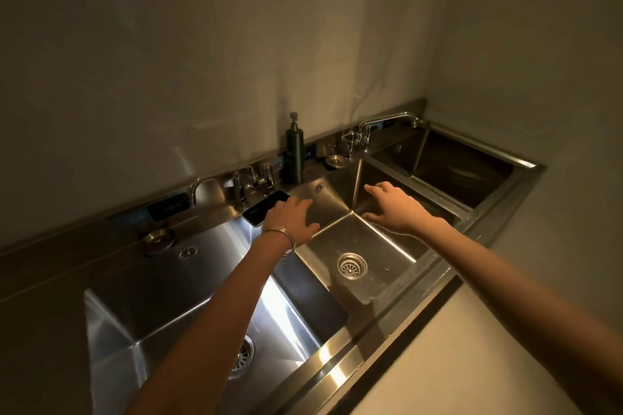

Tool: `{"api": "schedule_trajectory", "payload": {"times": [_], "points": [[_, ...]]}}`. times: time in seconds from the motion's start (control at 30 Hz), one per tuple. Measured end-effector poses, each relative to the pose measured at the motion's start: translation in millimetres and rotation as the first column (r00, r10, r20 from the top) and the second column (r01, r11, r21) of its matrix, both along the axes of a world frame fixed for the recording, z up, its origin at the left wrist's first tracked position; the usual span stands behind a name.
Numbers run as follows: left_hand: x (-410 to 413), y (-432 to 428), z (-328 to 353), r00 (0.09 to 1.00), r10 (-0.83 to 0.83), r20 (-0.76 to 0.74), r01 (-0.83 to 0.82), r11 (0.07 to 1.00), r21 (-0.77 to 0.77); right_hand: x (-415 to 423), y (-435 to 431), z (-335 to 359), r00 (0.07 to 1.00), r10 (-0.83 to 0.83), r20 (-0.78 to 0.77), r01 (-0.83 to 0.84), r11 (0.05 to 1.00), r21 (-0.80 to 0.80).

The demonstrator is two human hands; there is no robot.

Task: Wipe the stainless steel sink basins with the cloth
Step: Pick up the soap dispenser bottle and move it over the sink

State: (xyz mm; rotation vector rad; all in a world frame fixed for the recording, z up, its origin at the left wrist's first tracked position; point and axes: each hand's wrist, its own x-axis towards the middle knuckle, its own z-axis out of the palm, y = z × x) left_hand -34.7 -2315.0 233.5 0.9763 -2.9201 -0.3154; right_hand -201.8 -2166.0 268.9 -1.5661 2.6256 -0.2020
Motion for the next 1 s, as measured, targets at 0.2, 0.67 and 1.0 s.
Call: {"api": "schedule_trajectory", "payload": {"times": [0.2,0.67,1.0], "points": [[-43.4,-43.8,-1.5,1.0,0.013,0.024,-0.013,1.0,-0.017,-48.5,-51.9,8.2,0.999,0.031,-0.036,-0.031,1.0,-0.001],[-106.8,-106.6,-43.6,0.972,0.196,0.13,-0.19,0.98,-0.058,-157.5,-208.9,-16.9,0.976,0.217,0.008,-0.217,0.972,0.092],[-140.6,-122.3,-69.2,0.913,0.36,0.193,-0.378,0.924,0.065,-190.3,-345.7,-40.8,0.926,0.282,0.251,-0.283,0.958,-0.033]]}}
